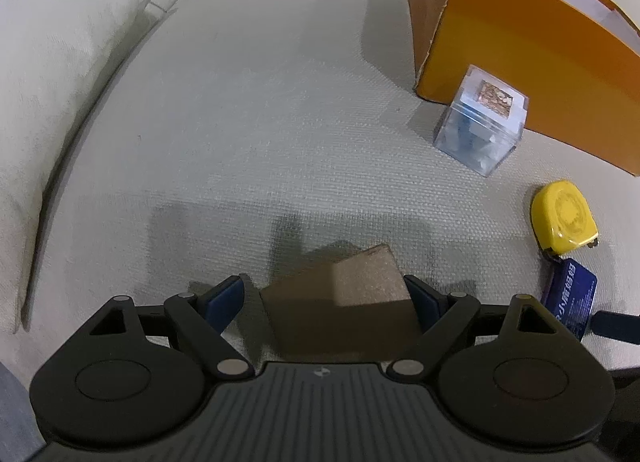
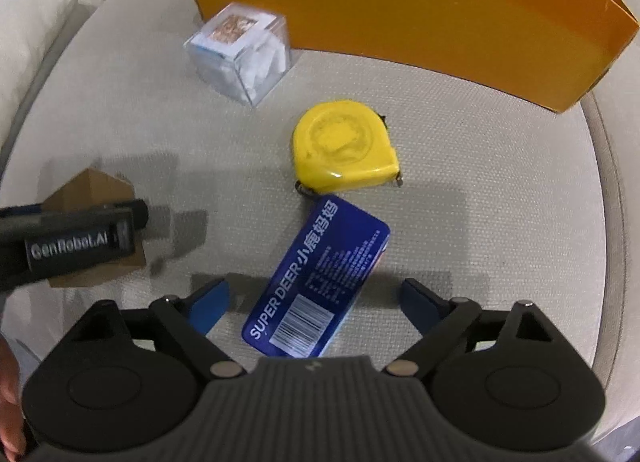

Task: Organize rigid objects
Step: 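Grasp the brown cardboard box with the left tool while the right tool grasps the blue SUPER DEER tin, then lift the cardboard box and blue tin off the sofa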

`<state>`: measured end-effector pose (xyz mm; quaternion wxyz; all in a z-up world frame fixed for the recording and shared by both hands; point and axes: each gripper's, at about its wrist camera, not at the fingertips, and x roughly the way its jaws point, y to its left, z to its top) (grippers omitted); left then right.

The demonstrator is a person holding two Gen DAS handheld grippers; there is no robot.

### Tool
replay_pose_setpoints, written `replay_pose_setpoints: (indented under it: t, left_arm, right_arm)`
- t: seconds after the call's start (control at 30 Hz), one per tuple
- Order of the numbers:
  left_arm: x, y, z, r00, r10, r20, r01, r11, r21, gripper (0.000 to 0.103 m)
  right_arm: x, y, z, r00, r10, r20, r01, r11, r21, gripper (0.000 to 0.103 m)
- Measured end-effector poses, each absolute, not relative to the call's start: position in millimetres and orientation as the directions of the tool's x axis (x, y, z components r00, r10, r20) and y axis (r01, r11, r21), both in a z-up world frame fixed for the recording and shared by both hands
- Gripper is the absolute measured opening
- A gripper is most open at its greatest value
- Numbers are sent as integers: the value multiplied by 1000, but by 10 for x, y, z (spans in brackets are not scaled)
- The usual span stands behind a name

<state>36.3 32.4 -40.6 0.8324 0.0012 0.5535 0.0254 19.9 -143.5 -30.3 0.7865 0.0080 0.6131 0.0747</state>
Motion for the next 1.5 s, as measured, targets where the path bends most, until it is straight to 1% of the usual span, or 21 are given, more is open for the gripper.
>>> replay_pose_setpoints:
  t: [0.13,0.23,0.3,0.37,0.4,0.43,0.5,0.57,0.87,0.93,0.97,1.03,1.27,1.4,1.5]
  left_arm:
    - [351,352,-443,396,29,-918,-46,999,11,102]
    - [302,360,-446,405,31,-914,-43,999,15,102]
    - [274,346,-447,404,32,-914,-46,999,15,97]
    - [263,323,-425,401,28,-916,-48,999,10,91]
    - [269,296,-422,400,25,-916,-41,999,9,84]
    - [268,277,-413,399,22,-916,-32,999,10,75]
    - [259,232,-400,398,23,-917,-17,1000,18,73]
    - [248,210,-411,400,26,-916,-10,1000,23,73]
    - [229,128,-438,409,62,-910,-2,998,66,74]
    - [221,119,-437,412,67,-909,-1,997,73,74]
    - [219,112,-438,413,69,-908,1,997,76,73]
    - [200,76,-425,410,64,-910,3,997,71,71]
    - [225,125,-398,393,25,-919,-14,1000,21,71]
    - [221,72,-379,388,18,-921,-4,1000,18,71]
    - [214,10,-387,384,34,-923,10,999,40,71]
  right_arm:
    - [152,-1385,-329,257,100,-961,-112,991,74,94]
    - [85,-1351,-340,280,79,-957,-114,992,49,90]
    - [23,-1368,-322,291,67,-954,-107,994,38,83]
    - [14,-1348,-308,295,69,-953,-82,996,47,79]
    - [10,-1365,-299,298,68,-952,-67,997,50,74]
    - [5,-1376,-290,301,67,-951,-58,997,51,72]
    - [-1,-1393,-280,304,66,-950,-47,997,54,64]
    - [-21,-1414,-277,307,71,-949,-43,997,61,61]
    - [-44,-1444,-243,336,58,-940,-52,998,42,61]
    - [-52,-1456,-240,338,66,-939,-55,997,51,59]
    - [-56,-1465,-232,339,70,-938,-56,997,55,56]
    - [-60,-1483,-222,338,77,-938,-65,996,59,55]
    - [-62,-1627,-177,348,127,-929,-83,991,104,51]
    - [-87,-1638,-150,356,137,-924,-100,989,108,50]
    - [-93,-1657,-201,342,122,-932,-99,991,93,50]
